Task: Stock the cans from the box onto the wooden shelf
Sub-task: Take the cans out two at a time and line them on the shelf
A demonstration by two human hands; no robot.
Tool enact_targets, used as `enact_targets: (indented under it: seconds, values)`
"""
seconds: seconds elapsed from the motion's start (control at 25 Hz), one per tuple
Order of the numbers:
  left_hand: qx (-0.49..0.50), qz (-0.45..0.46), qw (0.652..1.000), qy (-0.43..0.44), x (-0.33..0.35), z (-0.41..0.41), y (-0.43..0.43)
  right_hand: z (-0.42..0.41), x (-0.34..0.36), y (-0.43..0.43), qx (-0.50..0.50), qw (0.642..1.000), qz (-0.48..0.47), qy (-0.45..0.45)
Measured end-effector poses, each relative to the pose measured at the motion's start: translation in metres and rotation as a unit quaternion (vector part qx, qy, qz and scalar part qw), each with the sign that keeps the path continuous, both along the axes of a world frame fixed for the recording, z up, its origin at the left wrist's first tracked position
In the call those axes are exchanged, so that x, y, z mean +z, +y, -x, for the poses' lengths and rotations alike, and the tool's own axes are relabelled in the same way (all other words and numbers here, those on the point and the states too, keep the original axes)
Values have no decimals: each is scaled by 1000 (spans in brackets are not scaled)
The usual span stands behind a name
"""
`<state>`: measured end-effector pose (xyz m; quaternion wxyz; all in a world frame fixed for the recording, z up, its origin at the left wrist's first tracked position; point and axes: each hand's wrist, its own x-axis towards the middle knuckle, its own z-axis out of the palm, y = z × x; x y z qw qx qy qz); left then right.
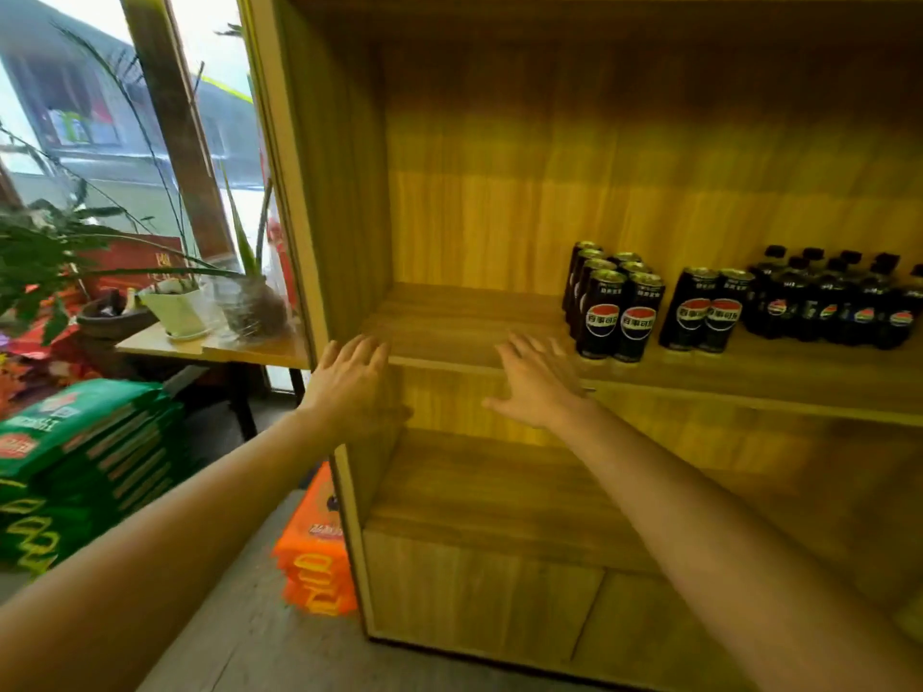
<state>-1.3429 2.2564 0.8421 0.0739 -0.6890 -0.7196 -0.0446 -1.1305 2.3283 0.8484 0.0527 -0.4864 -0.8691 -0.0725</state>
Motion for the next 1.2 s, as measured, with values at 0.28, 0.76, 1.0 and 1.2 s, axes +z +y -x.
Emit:
enact_targets:
  seconds: [0.28, 0.76, 1.0, 1.2]
  values:
    - [-12, 17, 999, -48, -92, 39, -29, 43, -83, -41, -35, 997, 64, -3]
    - [64, 135, 984, -96, -409, 38, -115, 70, -422, -118, 29, 974, 221, -36]
    - [71, 194, 973, -101, -594, 45, -160, 62, -614, -152, 4, 957, 287, -37]
    - [57, 257, 957, -121, -753, 45, -182, 46, -770, -174, -49, 918, 392, 49]
